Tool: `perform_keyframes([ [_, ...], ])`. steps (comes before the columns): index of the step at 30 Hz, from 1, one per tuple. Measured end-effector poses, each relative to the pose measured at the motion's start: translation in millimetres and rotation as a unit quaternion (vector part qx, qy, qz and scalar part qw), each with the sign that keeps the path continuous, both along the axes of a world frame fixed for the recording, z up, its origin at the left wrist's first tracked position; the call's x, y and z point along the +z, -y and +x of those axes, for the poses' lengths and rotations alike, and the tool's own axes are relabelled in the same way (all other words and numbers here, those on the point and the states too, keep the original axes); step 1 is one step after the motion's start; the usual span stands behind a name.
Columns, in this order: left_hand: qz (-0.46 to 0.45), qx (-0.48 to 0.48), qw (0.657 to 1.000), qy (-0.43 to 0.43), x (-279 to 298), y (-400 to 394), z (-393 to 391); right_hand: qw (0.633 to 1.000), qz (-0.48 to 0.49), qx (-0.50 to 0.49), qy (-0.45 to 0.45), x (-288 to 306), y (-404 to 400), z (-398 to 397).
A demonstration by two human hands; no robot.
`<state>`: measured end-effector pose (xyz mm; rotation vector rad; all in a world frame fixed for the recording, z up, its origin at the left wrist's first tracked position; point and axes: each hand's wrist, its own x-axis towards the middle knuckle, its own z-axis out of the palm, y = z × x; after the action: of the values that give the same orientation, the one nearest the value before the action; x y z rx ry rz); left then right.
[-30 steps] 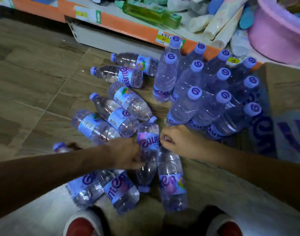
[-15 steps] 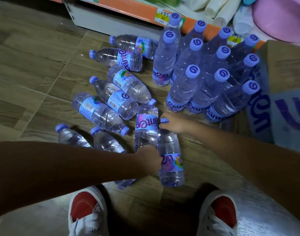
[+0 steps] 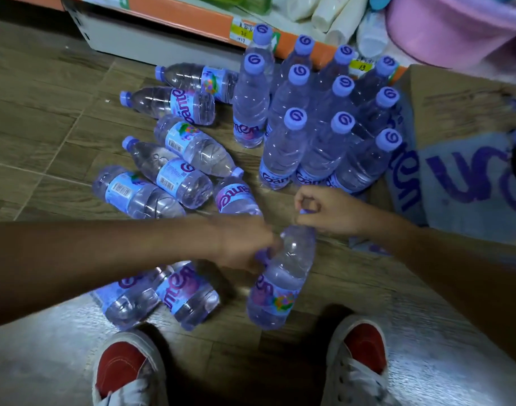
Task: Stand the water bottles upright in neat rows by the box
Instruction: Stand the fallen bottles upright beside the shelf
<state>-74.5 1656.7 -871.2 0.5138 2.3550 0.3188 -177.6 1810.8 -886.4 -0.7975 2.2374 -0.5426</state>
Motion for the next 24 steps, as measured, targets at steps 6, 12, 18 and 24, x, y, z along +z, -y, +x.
perform_keyframes([
  [6, 0.346, 0.333, 0.869, 0.118, 23, 2, -46, 0.997, -0.020, -0.002, -0.068, 44, -40, 5],
  [12, 0.424, 0.415, 0.798, 0.105, 18, -22, -59, 0.983, 0.021, 0.003, -0.180, 68, -72, -8],
  [18, 0.425, 0.445, 0.787, 0.043, 19, -33, -76, 0.975, 0.026, 0.016, -0.220, 64, -65, -13],
  [24, 0.160, 0.178, 0.959, -0.150, 29, -25, -76, 0.972, 0.035, 0.000, -0.232, 61, -62, -20],
])
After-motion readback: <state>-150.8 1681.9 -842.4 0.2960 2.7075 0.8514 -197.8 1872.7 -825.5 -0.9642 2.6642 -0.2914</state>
